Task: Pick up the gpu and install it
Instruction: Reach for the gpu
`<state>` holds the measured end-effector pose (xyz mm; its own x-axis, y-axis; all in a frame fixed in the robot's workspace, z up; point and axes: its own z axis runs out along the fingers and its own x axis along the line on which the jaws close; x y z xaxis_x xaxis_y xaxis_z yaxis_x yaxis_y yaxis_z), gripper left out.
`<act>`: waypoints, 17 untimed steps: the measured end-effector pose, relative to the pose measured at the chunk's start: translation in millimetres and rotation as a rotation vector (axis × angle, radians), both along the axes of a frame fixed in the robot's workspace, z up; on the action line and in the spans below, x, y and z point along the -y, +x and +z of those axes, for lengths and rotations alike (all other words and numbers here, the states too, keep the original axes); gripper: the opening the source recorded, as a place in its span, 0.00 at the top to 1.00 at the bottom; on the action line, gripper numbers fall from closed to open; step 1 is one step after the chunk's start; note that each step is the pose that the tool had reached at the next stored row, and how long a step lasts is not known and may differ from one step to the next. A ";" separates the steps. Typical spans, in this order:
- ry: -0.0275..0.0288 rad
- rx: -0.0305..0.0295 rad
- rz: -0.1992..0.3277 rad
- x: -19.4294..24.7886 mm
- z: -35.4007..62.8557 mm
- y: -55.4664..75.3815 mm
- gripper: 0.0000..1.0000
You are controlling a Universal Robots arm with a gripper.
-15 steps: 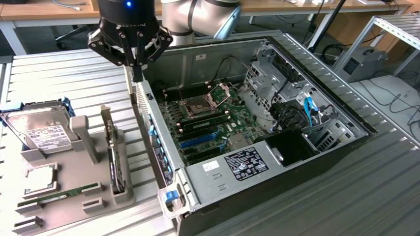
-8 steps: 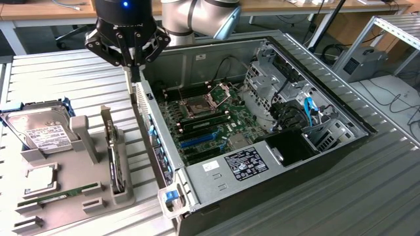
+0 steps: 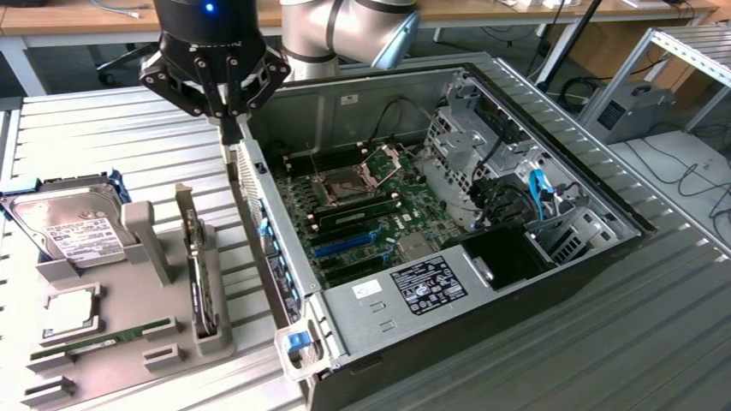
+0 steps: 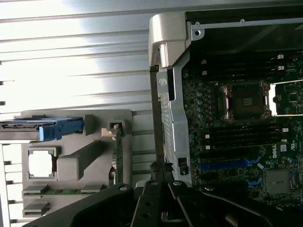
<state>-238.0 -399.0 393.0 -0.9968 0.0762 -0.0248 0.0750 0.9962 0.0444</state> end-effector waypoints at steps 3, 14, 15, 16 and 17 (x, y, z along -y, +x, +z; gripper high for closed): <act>0.0000 0.0000 0.000 0.0 0.0 -0.8 0.89; 0.0000 0.0000 0.000 0.0 -0.2 -23.6 0.89; 0.0000 0.0000 0.000 0.0 -0.2 -24.4 0.89; -0.0001 -0.0001 0.000 0.0 -0.2 -25.2 0.89; 0.0000 0.0000 0.000 0.0 -0.2 -25.5 0.89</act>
